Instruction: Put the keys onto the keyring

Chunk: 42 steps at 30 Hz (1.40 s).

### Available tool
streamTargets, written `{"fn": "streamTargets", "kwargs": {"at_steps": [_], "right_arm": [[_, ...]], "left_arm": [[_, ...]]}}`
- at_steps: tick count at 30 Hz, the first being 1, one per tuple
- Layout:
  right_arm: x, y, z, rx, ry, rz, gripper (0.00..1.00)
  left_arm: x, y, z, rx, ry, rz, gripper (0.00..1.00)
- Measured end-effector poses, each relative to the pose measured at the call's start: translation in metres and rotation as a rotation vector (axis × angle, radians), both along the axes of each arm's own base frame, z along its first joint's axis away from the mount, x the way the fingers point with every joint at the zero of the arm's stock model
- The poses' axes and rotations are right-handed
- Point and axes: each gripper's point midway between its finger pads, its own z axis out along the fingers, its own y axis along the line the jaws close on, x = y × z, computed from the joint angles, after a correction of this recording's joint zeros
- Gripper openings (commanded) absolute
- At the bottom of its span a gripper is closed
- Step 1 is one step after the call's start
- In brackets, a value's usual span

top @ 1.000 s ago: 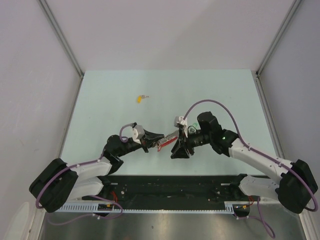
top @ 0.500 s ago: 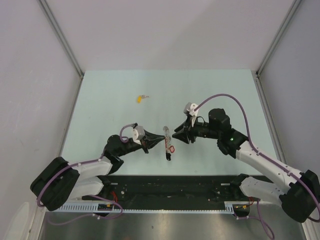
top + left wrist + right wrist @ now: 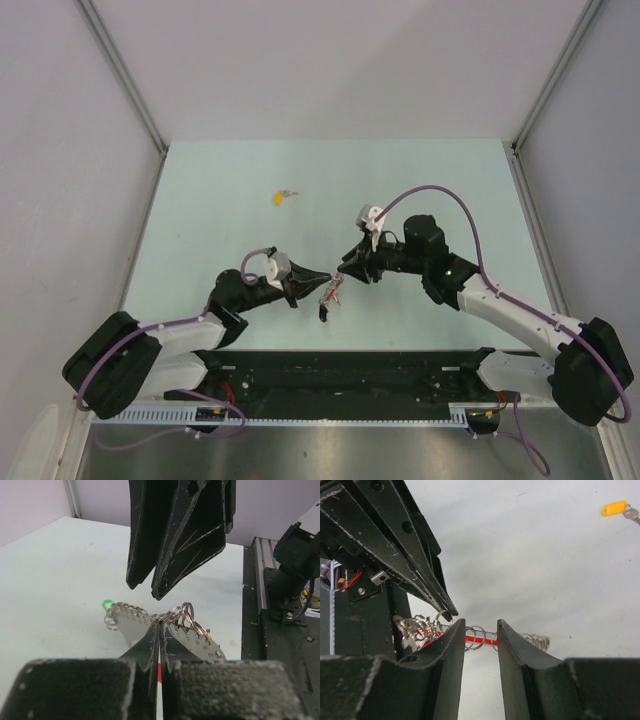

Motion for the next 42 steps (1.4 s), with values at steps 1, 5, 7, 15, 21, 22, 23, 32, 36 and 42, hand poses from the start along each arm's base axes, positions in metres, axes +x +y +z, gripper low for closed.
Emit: {"fn": "streamTargets", "kwargs": {"at_steps": [1,5,7,15,21,22,23,32,36,42], "right_arm": [[-0.001,0.001,0.0,0.001,0.002,0.007,0.36],[-0.008,0.003,0.0,0.004,0.002,0.043,0.36],[-0.012,0.004,-0.001,0.001,0.004,0.063,0.36],[-0.021,0.005,-0.005,-0.012,0.025,0.098,0.36],[-0.023,0.005,-0.007,-0.017,0.029,0.104,0.36],[-0.023,0.005,-0.007,-0.017,0.028,0.104,0.36],[-0.023,0.006,-0.007,-0.017,0.028,0.105,0.35],[-0.025,0.011,-0.013,-0.033,0.029,0.111,0.35],[-0.026,0.014,-0.017,-0.041,0.028,0.121,0.35],[-0.024,0.017,-0.02,-0.046,0.022,0.116,0.29]], "left_arm": [[0.0,0.0,0.0,0.0,0.0,0.001,0.01],[0.002,0.001,-0.001,0.003,0.009,0.011,0.0],[0.003,0.001,-0.003,0.009,0.021,0.018,0.0],[0.006,0.003,-0.007,0.014,0.055,0.041,0.0],[0.007,0.004,-0.006,0.01,0.063,0.053,0.01],[0.007,0.004,-0.006,0.011,0.065,0.054,0.0],[0.007,0.004,-0.007,0.011,0.066,0.054,0.0],[0.006,0.004,-0.005,0.001,0.086,0.051,0.01],[0.006,0.004,-0.004,-0.003,0.09,0.05,0.0],[0.005,0.003,0.0,-0.024,0.112,0.045,0.0]]}}
